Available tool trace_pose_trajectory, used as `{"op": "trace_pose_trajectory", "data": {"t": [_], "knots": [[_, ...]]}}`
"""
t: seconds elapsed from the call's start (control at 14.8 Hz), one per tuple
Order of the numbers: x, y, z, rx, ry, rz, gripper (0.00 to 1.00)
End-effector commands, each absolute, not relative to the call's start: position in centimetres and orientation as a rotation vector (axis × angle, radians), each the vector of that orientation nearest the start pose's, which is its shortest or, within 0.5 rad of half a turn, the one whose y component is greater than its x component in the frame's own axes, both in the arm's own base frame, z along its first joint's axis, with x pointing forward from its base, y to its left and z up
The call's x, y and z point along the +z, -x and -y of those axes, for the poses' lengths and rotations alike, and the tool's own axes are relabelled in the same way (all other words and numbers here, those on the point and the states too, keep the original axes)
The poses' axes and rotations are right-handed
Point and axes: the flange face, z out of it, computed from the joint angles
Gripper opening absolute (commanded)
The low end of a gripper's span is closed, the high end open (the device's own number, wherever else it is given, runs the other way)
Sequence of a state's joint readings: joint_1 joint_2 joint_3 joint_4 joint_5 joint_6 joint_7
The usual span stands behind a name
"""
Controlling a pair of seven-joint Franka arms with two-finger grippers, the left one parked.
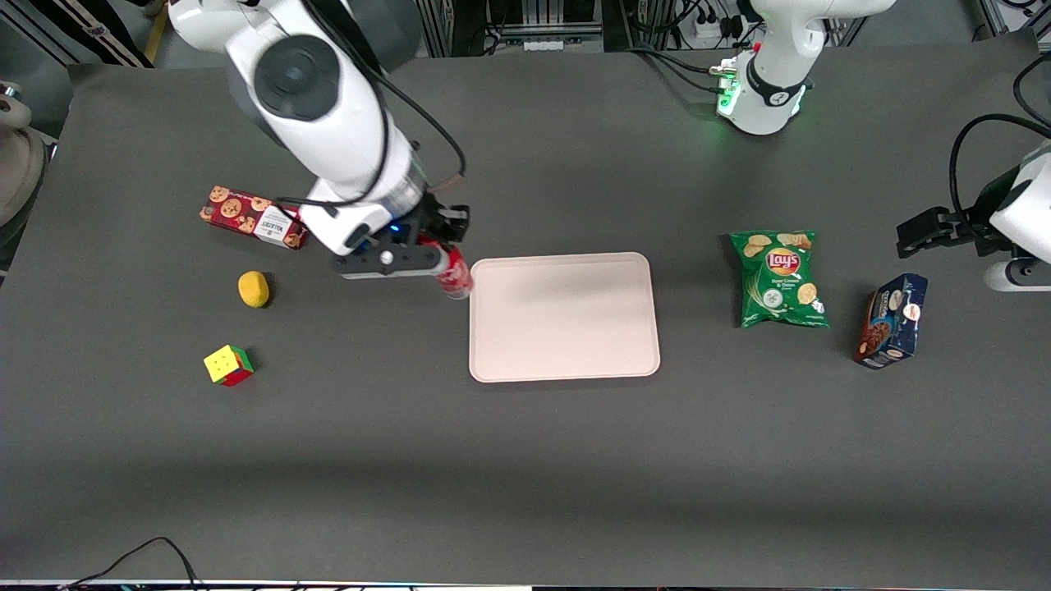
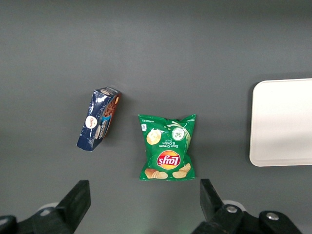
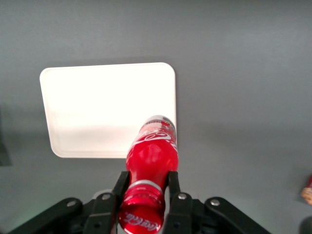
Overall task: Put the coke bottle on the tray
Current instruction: 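Carry the bottle over to the white tray with the right gripper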
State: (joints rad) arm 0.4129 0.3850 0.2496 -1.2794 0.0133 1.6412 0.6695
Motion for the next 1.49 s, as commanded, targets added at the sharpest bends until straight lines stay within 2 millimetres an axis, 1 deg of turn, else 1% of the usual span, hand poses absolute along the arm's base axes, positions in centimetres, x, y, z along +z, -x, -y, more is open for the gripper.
{"op": "trace_pose_trajectory", "data": {"t": [0.0, 0.14, 0.41, 0.47, 0.54, 0.81, 1.22, 1.29, 1.36, 1.42], "knots": [[49.3, -55.5, -42.4, 0.076, 3.068, -0.082, 0.00], [45.2, -54.7, -44.2, 0.063, 3.080, -0.104, 0.00], [37.7, -53.8, -43.9, 0.082, 3.079, -0.126, 0.00], [36.3, -53.4, -43.8, 0.087, 3.086, -0.120, 0.00], [35.3, -53.1, -43.6, 0.096, 3.091, -0.117, 0.00], [32.9, -52.9, -43.3, 0.132, 3.106, -0.121, 0.00], [31.4, -53.5, -42.7, 0.128, 3.122, -0.127, 0.00], [31.2, -53.6, -42.8, 0.131, 3.121, -0.127, 0.11], [31.0, -53.6, -42.8, 0.130, 3.120, -0.125, 0.27], [31.0, -53.7, -42.7, 0.128, 3.119, -0.127, 0.31]]}}
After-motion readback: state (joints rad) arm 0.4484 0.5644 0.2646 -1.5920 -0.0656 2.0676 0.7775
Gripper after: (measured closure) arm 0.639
